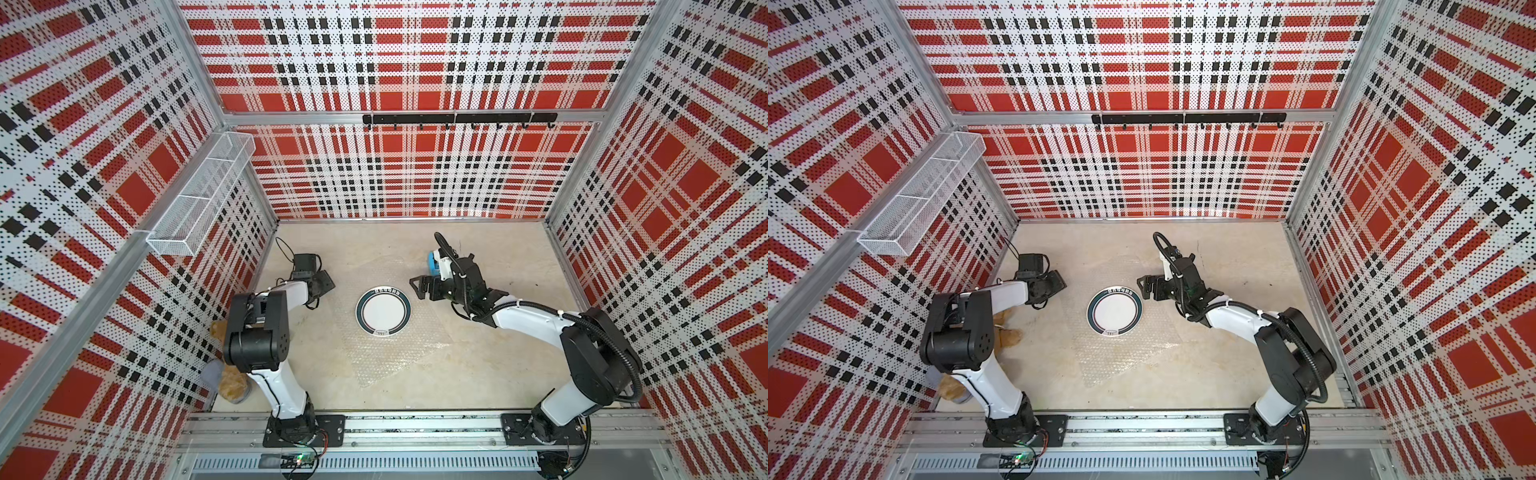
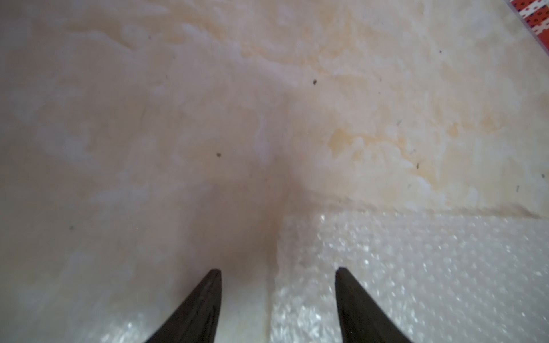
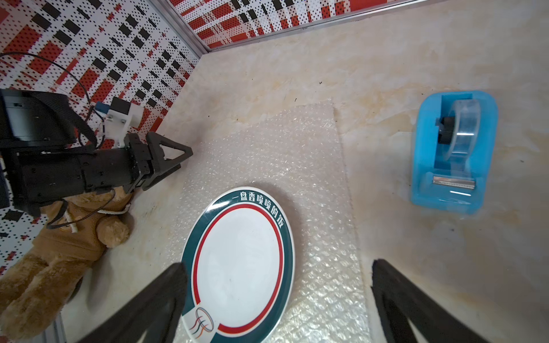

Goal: Wrap dinner plates in bubble wrap
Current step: Wrap the plate in the bubble wrap.

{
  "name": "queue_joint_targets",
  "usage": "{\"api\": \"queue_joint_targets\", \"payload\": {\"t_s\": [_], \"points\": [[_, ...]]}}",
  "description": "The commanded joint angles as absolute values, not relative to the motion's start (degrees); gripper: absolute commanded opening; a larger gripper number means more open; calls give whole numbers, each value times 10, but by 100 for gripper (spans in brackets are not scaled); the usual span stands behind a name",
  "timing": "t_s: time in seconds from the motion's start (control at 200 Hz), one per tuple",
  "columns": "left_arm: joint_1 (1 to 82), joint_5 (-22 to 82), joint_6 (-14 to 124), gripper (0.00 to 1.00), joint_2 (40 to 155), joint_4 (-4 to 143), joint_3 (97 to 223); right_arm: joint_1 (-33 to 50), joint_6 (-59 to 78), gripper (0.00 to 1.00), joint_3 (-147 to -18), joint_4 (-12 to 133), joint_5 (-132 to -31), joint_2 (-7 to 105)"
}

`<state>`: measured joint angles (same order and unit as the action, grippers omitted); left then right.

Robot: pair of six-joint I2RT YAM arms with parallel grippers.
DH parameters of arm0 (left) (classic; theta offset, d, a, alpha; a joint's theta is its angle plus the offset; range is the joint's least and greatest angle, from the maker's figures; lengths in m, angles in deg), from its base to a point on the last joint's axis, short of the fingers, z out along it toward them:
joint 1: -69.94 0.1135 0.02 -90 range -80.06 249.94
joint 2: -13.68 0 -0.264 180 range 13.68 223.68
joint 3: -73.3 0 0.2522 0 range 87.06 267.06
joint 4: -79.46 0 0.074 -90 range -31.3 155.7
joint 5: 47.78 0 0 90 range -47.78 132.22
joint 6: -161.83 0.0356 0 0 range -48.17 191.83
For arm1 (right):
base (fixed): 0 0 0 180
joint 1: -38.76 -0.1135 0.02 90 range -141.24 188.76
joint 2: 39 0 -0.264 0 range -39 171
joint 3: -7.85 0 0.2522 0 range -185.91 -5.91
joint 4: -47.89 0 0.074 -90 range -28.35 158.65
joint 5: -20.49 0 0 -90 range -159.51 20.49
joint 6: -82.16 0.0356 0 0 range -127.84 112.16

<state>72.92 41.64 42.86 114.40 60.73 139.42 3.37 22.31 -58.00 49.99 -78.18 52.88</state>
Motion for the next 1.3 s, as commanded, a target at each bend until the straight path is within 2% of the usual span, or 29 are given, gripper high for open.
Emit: {"api": "queue_joint_targets", "payload": {"t_s": [0.0,0.07,0.24,0.381,0.456,0.581,0.711,0.877,1.107,1.298], "points": [[727,416,412,59,1130,612,1367,31,203,100,-575,489,-771,508],[722,391,409,58,1132,624,1367,31,196,100,-577,485,-772,508],[683,417,382,60,1112,606,1363,30,189,100,-570,487,-760,494],[624,532,297,70,1026,551,1299,30,171,100,-554,491,-758,473],[590,553,244,70,955,532,1243,31,161,100,-539,489,-752,458],[475,533,167,67,868,459,1199,31,146,100,-528,498,-735,439],[323,519,52,64,804,349,1191,30,130,100,-529,509,-720,430],[180,483,-82,63,789,306,1162,31,110,100,-531,502,-704,426],[125,479,-103,59,836,245,1171,30,88,100,-526,500,-694,415],[137,500,-118,63,754,179,1157,31,87,100,-517,488,-692,416]]}}
